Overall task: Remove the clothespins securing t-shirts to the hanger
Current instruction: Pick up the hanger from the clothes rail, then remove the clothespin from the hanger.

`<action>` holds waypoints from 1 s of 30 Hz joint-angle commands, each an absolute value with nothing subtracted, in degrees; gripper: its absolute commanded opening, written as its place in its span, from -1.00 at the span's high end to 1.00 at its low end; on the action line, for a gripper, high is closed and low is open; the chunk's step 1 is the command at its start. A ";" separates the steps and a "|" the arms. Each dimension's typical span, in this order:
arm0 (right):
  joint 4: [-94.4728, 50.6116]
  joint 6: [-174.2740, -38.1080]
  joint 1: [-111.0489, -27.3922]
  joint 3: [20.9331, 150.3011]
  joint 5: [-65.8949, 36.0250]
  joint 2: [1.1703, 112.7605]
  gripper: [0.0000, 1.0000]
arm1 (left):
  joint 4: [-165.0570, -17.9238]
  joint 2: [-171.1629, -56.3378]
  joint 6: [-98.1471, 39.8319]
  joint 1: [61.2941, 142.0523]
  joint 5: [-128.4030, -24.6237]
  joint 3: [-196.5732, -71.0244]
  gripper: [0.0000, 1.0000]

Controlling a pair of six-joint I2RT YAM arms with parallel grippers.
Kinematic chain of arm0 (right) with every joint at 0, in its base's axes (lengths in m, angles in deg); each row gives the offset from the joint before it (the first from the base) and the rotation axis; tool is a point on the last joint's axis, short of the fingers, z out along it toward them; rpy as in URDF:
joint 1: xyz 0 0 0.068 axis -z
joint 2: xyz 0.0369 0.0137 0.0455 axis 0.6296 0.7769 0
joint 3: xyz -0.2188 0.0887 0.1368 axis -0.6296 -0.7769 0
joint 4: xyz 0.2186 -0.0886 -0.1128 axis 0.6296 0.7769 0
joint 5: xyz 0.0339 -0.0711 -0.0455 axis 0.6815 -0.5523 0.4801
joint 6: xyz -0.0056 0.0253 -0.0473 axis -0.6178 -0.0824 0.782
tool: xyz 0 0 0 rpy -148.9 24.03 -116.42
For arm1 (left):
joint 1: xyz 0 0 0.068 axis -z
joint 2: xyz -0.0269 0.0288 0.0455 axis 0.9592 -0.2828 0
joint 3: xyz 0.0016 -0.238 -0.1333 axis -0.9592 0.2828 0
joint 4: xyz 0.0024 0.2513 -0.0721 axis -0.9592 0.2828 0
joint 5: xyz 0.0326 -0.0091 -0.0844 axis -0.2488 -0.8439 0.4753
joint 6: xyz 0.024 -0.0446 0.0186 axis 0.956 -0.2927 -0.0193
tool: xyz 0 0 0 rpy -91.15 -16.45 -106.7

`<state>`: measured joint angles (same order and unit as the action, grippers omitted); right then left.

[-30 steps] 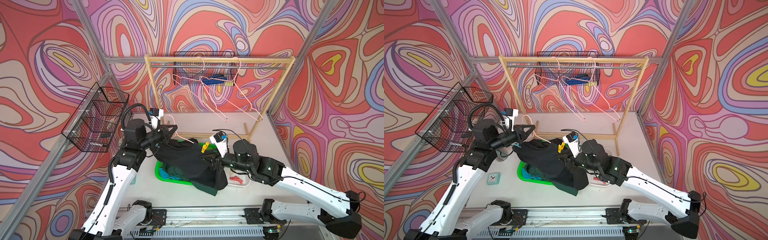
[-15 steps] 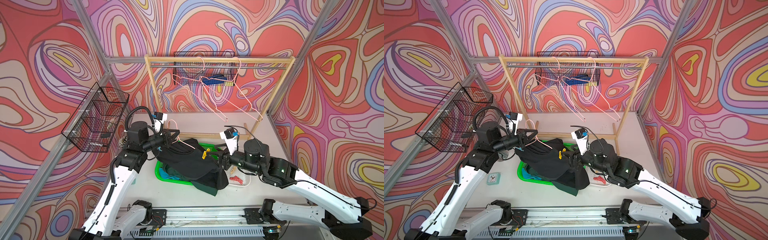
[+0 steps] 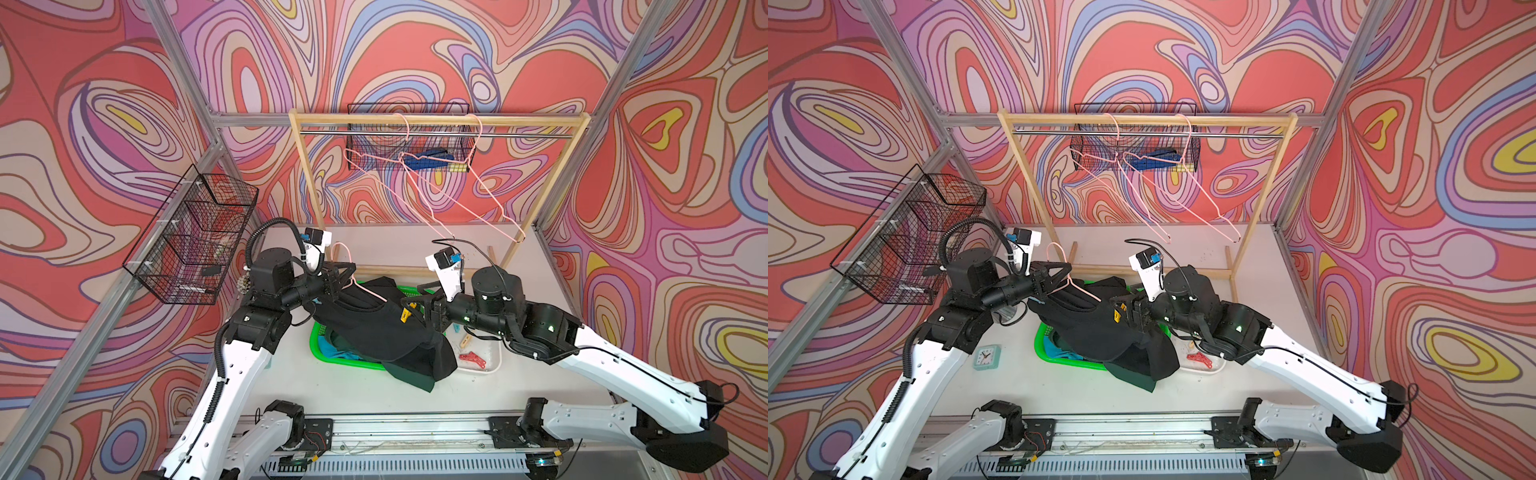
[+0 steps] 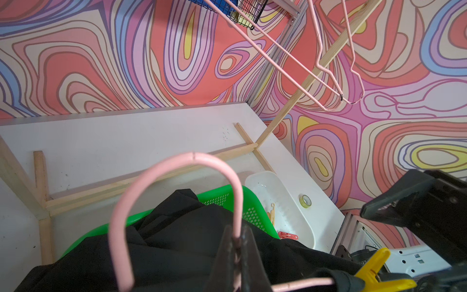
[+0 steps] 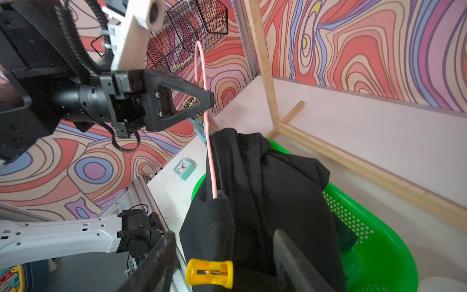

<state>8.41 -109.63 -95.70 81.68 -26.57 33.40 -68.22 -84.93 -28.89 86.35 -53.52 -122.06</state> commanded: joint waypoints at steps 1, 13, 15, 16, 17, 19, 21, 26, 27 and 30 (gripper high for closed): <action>9.17 -111.85 -95.88 82.11 -25.55 33.25 -0.26 | -68.77 -84.51 -28.21 86.54 -54.03 -121.60 1.00; 8.90 -114.90 -96.32 82.05 -23.32 33.69 -0.26 | -68.61 -84.35 -28.11 86.50 -55.48 -121.34 1.00; 9.08 -114.73 -96.48 82.03 -23.24 33.83 -0.24 | -68.59 -84.37 -28.11 86.55 -55.52 -121.34 1.00; 9.52 -114.64 -96.52 82.12 -23.29 34.05 -0.24 | -68.58 -84.37 -28.11 86.56 -55.55 -121.28 1.00; 9.89 -114.56 -96.63 82.21 -23.46 34.31 -0.23 | -68.68 -84.46 -28.16 86.50 -55.54 -121.25 1.00; 10.81 -114.22 -96.88 82.38 -23.91 34.87 -0.19 | -68.77 -84.55 -28.27 86.49 -55.57 -121.25 1.00; 11.42 -113.91 -97.01 82.55 -24.44 35.28 -0.16 | -68.87 -84.58 -28.36 86.50 -55.56 -121.16 1.00; 12.42 -113.03 -97.15 82.94 -25.77 35.67 0.01 | -69.16 -84.90 -28.69 86.49 -55.45 -120.85 1.00; 12.32 -112.93 -97.18 82.95 -25.88 35.60 0.06 | -69.33 -85.11 -28.85 86.49 -55.16 -120.86 1.00; 11.11 -112.28 -97.12 82.27 -25.42 34.96 0.22 | -69.67 -85.25 -29.25 86.49 -54.81 -120.73 1.00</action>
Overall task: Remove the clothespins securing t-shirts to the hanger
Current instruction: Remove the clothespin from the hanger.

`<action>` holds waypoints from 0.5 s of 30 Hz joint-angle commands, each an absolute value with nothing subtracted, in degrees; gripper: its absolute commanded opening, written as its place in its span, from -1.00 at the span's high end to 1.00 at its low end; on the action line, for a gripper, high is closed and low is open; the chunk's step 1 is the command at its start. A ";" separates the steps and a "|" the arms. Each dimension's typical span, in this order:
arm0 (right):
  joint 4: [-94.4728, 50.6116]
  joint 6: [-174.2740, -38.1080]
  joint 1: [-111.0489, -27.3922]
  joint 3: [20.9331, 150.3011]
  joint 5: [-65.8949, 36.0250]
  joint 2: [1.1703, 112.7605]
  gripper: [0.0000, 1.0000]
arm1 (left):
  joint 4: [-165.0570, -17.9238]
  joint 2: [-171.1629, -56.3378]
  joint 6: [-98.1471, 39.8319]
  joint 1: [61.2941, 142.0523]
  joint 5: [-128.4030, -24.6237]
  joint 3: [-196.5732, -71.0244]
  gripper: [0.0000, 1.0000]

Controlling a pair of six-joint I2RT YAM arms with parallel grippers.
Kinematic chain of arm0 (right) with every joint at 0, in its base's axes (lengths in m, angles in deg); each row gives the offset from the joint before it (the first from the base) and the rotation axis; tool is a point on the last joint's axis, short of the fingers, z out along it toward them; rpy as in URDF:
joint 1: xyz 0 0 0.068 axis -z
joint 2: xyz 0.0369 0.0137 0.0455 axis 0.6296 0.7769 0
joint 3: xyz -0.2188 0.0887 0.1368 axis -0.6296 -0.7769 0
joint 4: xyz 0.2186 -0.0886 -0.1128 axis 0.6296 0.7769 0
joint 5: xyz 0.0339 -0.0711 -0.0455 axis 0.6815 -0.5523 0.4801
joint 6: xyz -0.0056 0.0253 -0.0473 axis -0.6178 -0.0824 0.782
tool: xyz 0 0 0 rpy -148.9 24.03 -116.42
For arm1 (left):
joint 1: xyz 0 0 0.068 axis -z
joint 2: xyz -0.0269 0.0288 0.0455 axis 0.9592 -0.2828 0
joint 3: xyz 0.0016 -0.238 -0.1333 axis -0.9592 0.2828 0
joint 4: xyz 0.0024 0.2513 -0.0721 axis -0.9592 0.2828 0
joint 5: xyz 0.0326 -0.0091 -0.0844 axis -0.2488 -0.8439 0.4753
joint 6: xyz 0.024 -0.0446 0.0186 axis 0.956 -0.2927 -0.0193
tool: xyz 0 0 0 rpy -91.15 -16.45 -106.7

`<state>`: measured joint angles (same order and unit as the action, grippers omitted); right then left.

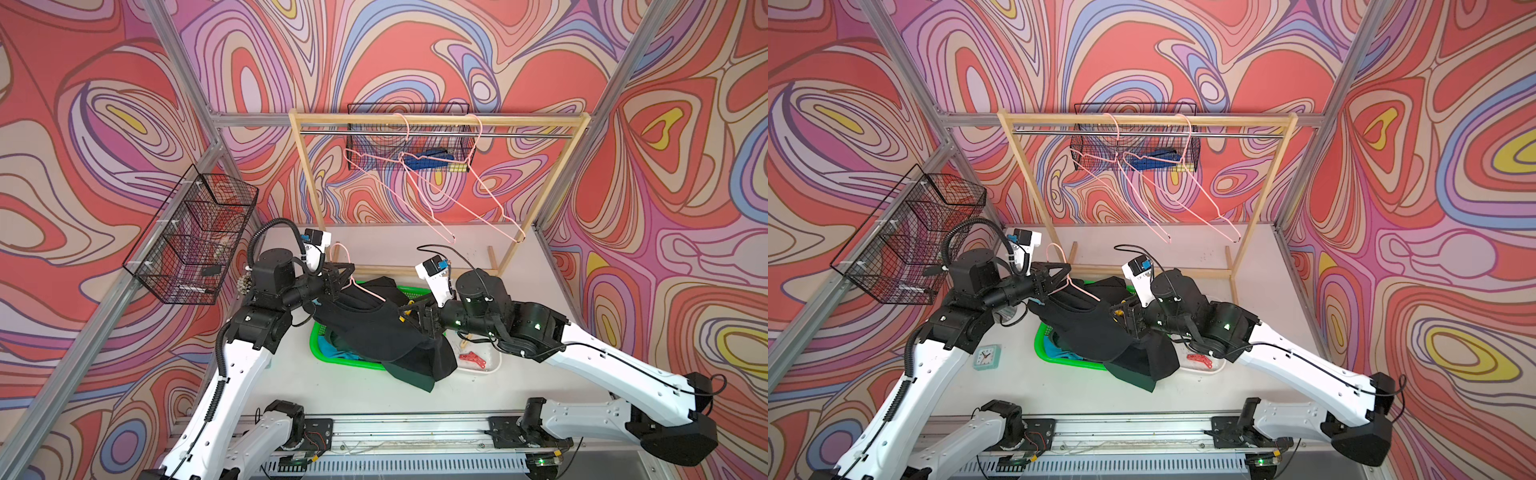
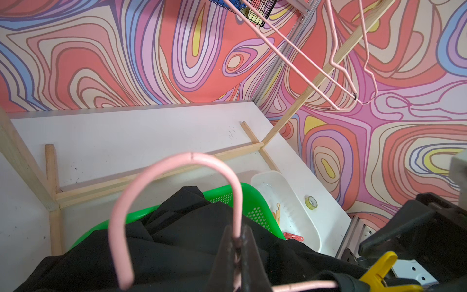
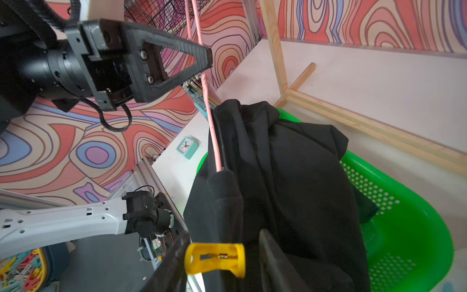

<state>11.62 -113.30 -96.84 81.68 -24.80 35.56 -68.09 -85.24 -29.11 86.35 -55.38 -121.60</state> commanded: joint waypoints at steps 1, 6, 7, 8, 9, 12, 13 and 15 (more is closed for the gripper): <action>10.46 -112.12 -97.12 81.82 -25.36 34.68 0.28 | -69.74 -85.17 -29.25 86.49 -54.76 -120.68 1.00; 9.13 -111.66 -97.12 80.61 -25.53 33.99 0.47 | -69.59 -85.07 -28.97 86.49 -55.11 -120.72 1.00; 8.89 -111.62 -97.16 80.58 -25.48 33.99 0.50 | -69.62 -85.08 -28.99 86.49 -55.01 -120.72 1.00; 8.82 -111.62 -97.13 80.50 -25.51 34.00 0.53 | -69.60 -85.03 -28.99 86.49 -54.99 -120.72 1.00; 8.65 -111.63 -97.17 80.34 -25.57 34.02 0.58 | -69.56 -85.16 -28.92 86.49 -54.90 -120.72 1.00; 7.87 -111.79 -97.13 79.93 -26.16 33.68 0.60 | -69.60 -85.12 -28.97 86.49 -54.82 -120.72 1.00; 7.39 -111.88 -97.19 79.72 -26.40 33.43 0.60 | -69.62 -85.12 -28.99 86.49 -54.82 -120.64 1.00; 6.05 -112.26 -97.17 79.04 -27.35 32.71 0.60 | -69.64 -85.16 -28.99 86.49 -54.86 -120.64 1.00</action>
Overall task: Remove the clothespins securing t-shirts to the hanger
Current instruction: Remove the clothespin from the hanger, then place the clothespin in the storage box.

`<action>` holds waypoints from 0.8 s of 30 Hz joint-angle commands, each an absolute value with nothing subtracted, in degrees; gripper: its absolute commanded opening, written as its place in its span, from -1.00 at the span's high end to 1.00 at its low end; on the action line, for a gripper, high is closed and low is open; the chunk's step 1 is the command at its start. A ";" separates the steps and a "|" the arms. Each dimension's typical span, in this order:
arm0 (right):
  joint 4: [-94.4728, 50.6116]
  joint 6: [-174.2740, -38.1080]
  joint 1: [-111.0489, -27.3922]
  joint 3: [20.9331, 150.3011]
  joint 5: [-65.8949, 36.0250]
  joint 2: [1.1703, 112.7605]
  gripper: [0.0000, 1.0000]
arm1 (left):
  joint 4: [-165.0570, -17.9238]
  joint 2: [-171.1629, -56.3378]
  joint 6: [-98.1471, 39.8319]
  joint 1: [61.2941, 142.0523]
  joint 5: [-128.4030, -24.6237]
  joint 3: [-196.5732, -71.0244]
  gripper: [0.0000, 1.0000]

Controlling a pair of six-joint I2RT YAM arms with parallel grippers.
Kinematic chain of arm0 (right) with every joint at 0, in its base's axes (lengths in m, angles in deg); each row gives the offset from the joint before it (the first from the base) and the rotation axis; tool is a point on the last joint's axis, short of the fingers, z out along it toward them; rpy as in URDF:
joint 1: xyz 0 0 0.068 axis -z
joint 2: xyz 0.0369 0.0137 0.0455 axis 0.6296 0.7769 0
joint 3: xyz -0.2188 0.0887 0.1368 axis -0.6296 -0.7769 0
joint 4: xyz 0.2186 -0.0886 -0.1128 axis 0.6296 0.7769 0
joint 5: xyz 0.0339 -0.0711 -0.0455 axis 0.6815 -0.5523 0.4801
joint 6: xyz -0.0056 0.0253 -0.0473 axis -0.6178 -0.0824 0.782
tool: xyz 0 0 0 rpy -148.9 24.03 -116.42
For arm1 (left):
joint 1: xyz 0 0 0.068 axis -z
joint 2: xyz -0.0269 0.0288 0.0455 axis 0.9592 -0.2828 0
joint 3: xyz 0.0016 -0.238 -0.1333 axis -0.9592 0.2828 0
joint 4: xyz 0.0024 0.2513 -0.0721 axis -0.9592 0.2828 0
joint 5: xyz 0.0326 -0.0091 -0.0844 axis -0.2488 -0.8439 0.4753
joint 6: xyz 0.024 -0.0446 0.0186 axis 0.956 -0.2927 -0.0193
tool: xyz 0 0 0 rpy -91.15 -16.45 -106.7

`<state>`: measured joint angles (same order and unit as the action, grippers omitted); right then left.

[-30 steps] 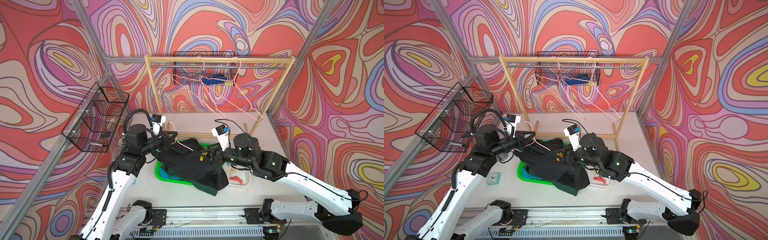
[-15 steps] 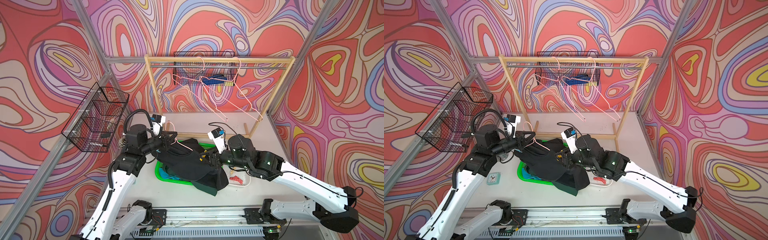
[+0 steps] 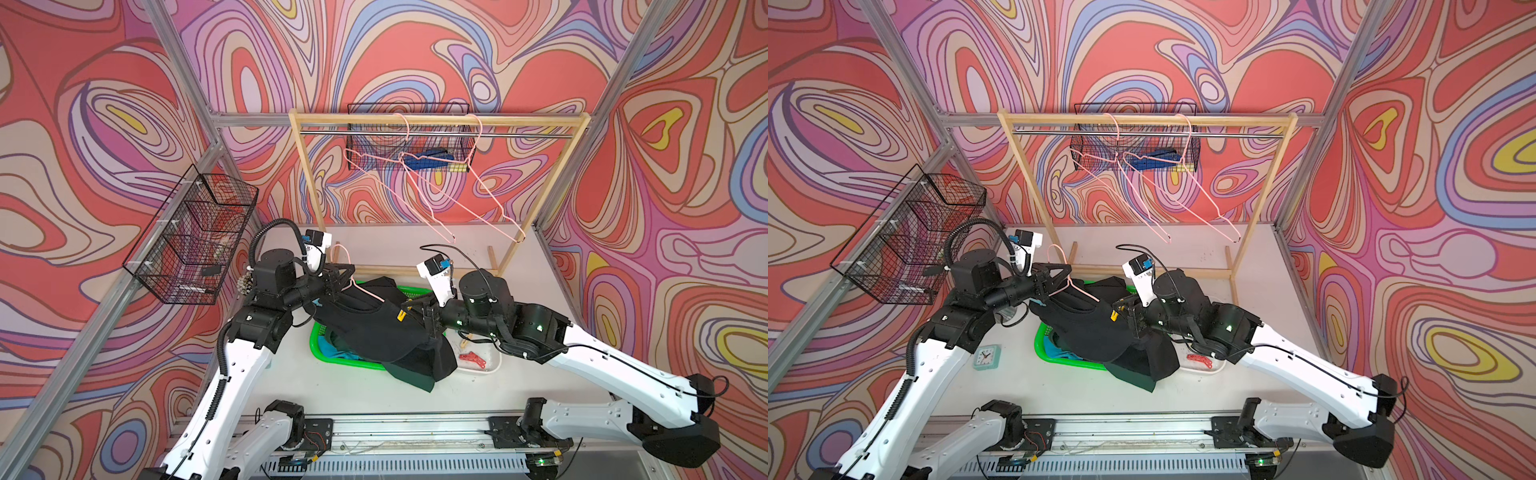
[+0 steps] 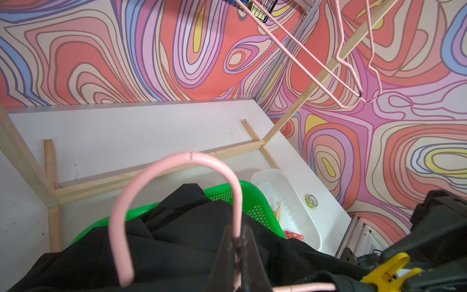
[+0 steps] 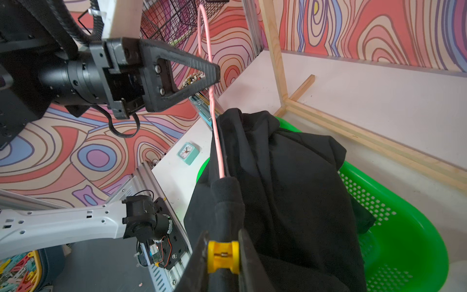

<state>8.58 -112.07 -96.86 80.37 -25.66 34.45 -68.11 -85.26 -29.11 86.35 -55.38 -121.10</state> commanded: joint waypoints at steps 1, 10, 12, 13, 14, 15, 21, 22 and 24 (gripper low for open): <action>5.31 -112.42 -97.16 78.61 -27.90 32.26 0.60 | -69.64 -85.14 -28.94 86.49 -54.78 -120.64 1.00; 1.66 -114.49 -97.11 74.29 -40.37 25.41 0.61 | -69.77 -85.08 -28.99 86.50 -54.82 -120.64 1.00; 3.05 -115.91 -97.17 73.48 -45.00 23.78 0.60 | -69.73 -85.07 -28.99 86.50 -54.78 -120.59 1.00; 4.19 -116.65 -97.12 73.23 -47.60 23.33 0.60 | -69.73 -85.05 -28.99 86.49 -54.77 -120.60 1.00; 6.21 -117.60 -97.16 73.28 -50.52 22.89 0.61 | -69.74 -84.98 -28.94 86.49 -54.77 -120.64 1.00; 8.69 -118.79 -97.16 73.47 -53.42 22.69 0.60 | -69.73 -84.96 -28.90 86.46 -54.79 -120.58 1.00; 25.86 -127.23 -97.15 76.93 -65.00 25.77 0.60 | -69.87 -85.08 -28.99 86.49 -54.78 -120.55 1.00; 27.49 -127.95 -97.16 77.26 -65.91 26.37 0.59 | -69.87 -85.16 -28.99 86.49 -54.69 -120.54 1.00; 31.45 -129.68 -97.14 77.76 -68.32 27.94 0.56 | -69.94 -85.16 -29.08 86.49 -54.72 -120.55 1.00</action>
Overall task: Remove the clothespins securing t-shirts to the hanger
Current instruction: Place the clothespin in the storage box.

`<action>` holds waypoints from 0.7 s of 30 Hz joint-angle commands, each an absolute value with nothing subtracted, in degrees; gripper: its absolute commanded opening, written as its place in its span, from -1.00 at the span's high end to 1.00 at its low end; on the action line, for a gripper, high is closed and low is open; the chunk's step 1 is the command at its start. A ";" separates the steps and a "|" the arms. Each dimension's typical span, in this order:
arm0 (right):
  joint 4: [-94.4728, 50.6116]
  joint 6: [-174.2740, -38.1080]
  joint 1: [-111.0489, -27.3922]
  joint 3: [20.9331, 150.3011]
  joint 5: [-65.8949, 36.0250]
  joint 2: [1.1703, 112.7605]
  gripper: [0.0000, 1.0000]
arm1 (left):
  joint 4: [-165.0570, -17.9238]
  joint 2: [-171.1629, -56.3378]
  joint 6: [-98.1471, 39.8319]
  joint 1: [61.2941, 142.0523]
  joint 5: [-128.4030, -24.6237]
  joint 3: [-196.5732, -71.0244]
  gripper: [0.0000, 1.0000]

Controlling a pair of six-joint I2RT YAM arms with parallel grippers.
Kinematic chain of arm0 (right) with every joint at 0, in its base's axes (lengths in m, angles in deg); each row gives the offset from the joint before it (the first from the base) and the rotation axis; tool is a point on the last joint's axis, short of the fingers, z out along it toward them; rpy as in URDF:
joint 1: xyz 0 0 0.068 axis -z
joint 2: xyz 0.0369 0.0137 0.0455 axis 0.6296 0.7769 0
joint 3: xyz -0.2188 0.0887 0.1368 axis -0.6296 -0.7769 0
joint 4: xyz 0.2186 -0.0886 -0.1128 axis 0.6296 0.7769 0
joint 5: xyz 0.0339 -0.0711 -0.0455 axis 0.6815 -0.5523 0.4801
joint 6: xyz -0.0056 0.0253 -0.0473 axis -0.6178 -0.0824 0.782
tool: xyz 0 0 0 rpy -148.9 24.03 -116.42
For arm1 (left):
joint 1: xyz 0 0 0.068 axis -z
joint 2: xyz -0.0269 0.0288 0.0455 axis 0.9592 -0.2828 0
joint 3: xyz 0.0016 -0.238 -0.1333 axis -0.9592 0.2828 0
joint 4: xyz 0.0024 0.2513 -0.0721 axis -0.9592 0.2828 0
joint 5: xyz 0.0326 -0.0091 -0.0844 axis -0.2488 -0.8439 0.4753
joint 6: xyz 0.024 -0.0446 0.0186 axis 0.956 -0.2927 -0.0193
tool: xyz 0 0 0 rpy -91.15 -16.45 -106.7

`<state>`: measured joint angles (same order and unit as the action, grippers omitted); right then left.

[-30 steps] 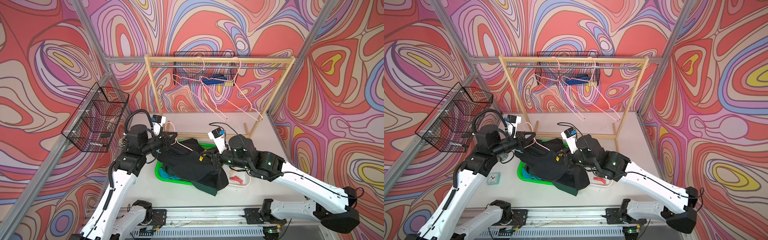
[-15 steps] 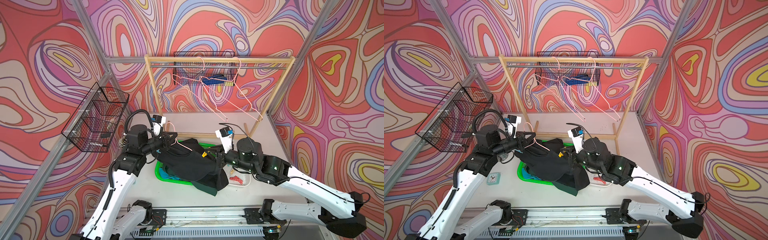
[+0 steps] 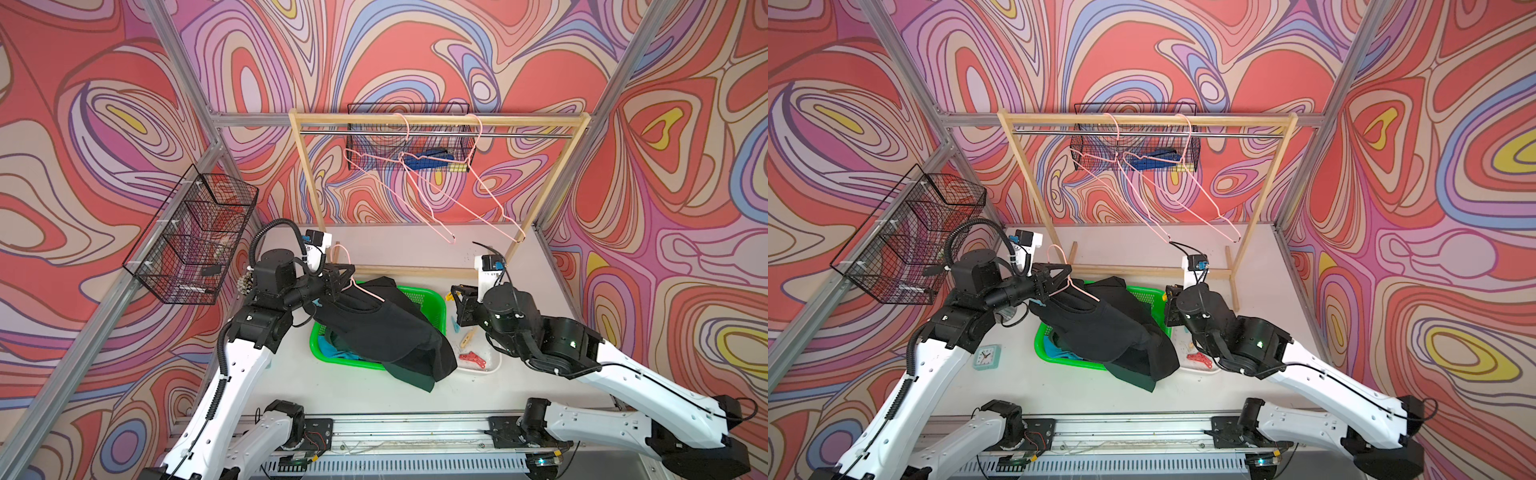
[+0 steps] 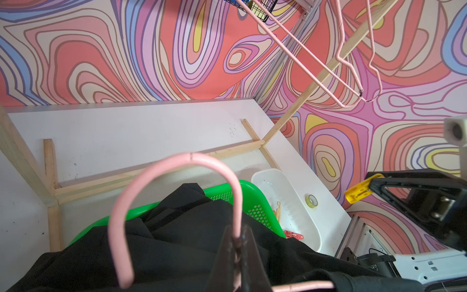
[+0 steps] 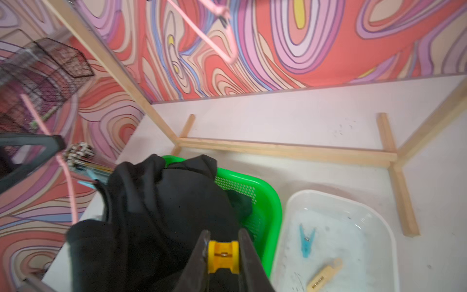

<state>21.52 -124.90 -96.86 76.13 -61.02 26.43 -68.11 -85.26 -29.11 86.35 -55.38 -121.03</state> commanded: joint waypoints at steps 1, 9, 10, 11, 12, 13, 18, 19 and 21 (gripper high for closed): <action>33.52 -130.68 -97.15 78.14 -69.76 28.88 0.56 | -69.98 -85.16 -29.03 86.52 -54.71 -120.55 1.00; 42.87 -134.73 -97.14 80.29 -74.39 34.28 0.39 | -70.22 -85.08 -29.00 86.49 -54.99 -120.28 1.00; 42.77 -134.64 -97.10 80.10 -74.34 34.21 0.37 | -70.19 -85.08 -29.05 86.49 -55.04 -120.28 1.00; 42.51 -134.57 -97.11 79.89 -74.36 33.98 0.35 | -70.22 -85.07 -29.08 86.49 -54.95 -120.28 1.00; 42.32 -134.43 -97.05 79.60 -74.31 33.74 0.33 | -70.25 -85.07 -29.08 86.48 -55.07 -120.21 1.00; 42.12 -134.34 -97.05 79.48 -74.24 33.39 0.28 | -70.24 -85.08 -29.08 86.49 -54.98 -120.20 1.00; 40.76 -132.91 -97.04 78.74 -73.34 31.93 0.05 | -70.25 -84.98 -29.07 86.49 -54.93 -120.20 1.00; 40.05 -132.00 -97.06 78.52 -72.82 31.67 0.01 | -70.23 -84.99 -29.07 86.49 -54.90 -120.20 1.00; 39.11 -130.91 -97.04 78.21 -71.83 31.17 -0.06 | -70.20 -84.97 -29.05 86.49 -54.91 -120.20 1.00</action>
<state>40.03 -132.53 -96.86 78.86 -72.32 32.26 -68.15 -85.26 -29.11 86.35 -55.38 -120.79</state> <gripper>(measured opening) 0.525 0.065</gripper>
